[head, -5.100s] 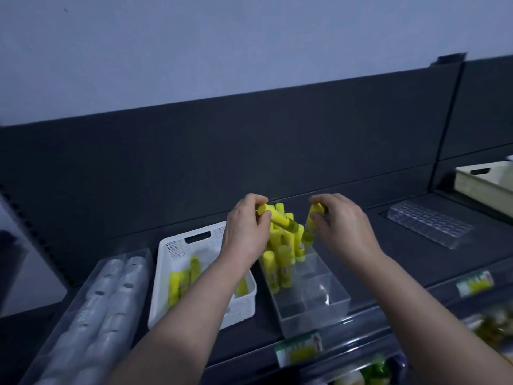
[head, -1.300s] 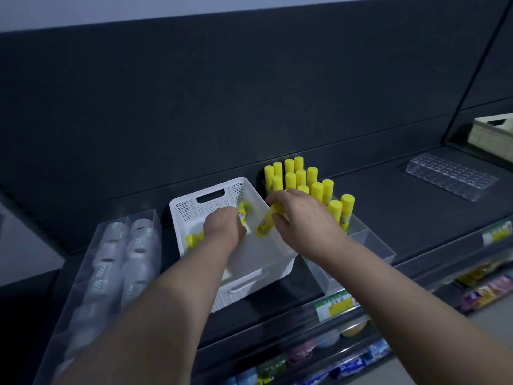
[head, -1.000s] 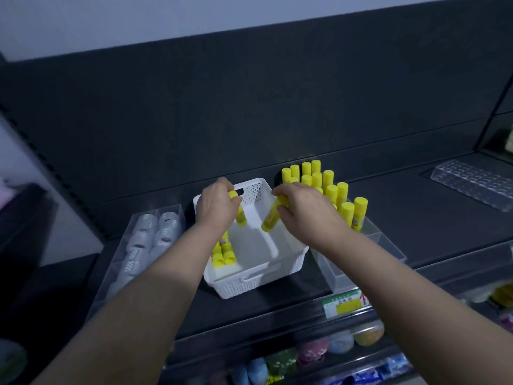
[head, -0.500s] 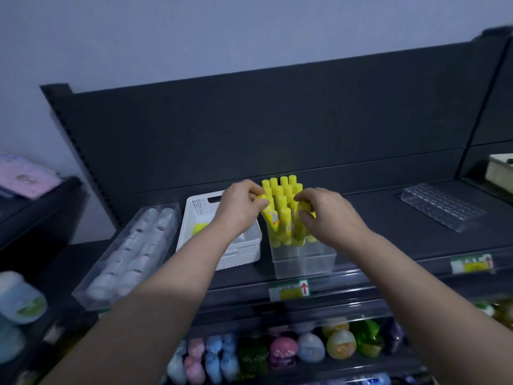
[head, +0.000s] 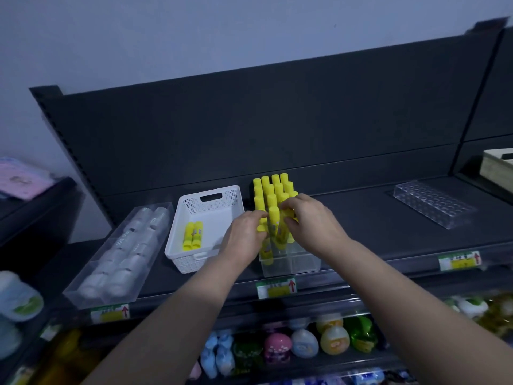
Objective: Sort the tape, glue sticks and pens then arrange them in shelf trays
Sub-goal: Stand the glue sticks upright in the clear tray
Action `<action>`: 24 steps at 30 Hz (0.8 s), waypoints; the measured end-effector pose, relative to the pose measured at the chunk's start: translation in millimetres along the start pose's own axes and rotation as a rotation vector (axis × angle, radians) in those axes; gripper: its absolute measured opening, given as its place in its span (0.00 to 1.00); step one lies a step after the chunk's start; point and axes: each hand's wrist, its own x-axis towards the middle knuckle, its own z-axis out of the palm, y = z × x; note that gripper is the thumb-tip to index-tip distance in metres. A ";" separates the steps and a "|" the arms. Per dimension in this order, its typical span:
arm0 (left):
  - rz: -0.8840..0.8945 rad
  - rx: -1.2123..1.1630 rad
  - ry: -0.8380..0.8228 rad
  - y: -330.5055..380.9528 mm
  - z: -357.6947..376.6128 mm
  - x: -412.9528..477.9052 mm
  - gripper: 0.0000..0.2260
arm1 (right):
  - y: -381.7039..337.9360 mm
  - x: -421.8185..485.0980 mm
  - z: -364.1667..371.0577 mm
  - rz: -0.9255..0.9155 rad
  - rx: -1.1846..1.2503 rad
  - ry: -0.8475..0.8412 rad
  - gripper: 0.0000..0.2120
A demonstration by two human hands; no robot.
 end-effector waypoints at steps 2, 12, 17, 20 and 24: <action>0.006 -0.035 0.052 -4.0 -5.9 -1.8 0.18 | -0.4 3.5 7.9 -0.010 -0.018 -0.027 0.16; -0.117 -0.012 0.163 -33.6 -39.1 -3.6 0.13 | -0.9 10.8 35.5 0.017 -0.163 -0.178 0.18; -0.259 0.001 0.243 -64.5 -62.2 7.1 0.14 | -19.3 23.1 26.5 -0.127 -0.188 0.038 0.17; -0.332 0.044 0.246 -89.9 -78.4 11.3 0.14 | -42.8 33.2 33.1 -0.187 -0.159 0.047 0.15; -0.372 0.087 0.168 -125.1 -87.9 17.4 0.13 | -72.4 48.2 59.5 -0.192 -0.132 -0.040 0.15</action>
